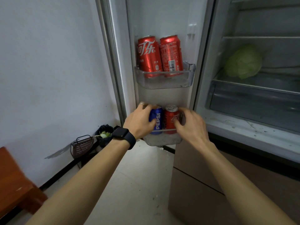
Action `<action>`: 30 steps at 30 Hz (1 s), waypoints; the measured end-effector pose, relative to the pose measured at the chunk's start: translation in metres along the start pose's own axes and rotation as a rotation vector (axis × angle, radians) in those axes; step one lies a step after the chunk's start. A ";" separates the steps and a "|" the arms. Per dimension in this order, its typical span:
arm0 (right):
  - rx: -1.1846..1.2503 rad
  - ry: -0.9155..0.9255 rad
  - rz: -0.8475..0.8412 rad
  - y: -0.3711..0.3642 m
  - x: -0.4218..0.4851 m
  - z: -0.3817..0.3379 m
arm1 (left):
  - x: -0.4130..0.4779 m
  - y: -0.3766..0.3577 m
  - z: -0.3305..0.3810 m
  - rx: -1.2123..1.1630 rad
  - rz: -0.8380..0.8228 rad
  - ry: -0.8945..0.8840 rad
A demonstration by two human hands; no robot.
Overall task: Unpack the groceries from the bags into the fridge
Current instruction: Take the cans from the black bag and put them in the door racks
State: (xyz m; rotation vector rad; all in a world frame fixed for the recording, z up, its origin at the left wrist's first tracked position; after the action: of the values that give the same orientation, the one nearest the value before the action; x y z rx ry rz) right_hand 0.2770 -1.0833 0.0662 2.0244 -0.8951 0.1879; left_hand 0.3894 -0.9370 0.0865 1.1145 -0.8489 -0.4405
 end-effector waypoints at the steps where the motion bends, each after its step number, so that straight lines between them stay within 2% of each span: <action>1: -0.022 0.009 0.003 0.001 -0.007 -0.006 | -0.008 0.003 -0.003 0.009 0.006 -0.003; 8: 0.000 0.187 -0.018 -0.019 -0.085 -0.099 | -0.107 0.025 -0.061 0.102 -0.001 0.031; 12: 0.053 0.227 -0.142 -0.074 -0.153 -0.168 | -0.202 0.041 -0.132 0.177 -0.019 0.110; 20: 0.149 0.409 -0.532 -0.255 -0.320 -0.360 | -0.472 0.090 -0.322 0.240 -0.124 0.546; 30: 0.214 0.653 -0.865 -0.424 -0.467 -0.547 | -0.733 0.155 -0.483 0.260 -0.183 0.963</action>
State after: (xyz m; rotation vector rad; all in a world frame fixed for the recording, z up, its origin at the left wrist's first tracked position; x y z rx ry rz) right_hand 0.3232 -0.2669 -0.1002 2.1507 0.4310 0.4274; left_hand 0.2971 -0.0779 -0.1322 1.4523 0.0513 0.0920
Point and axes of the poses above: each hand's wrist, its own x-axis towards the middle knuckle, its own y-axis out of the back of the hand, z = x × y, the point moved 10 cm from there along x, towards the middle knuckle, and after that the axes turned 10 degrees about x, right-handed, at the moved point
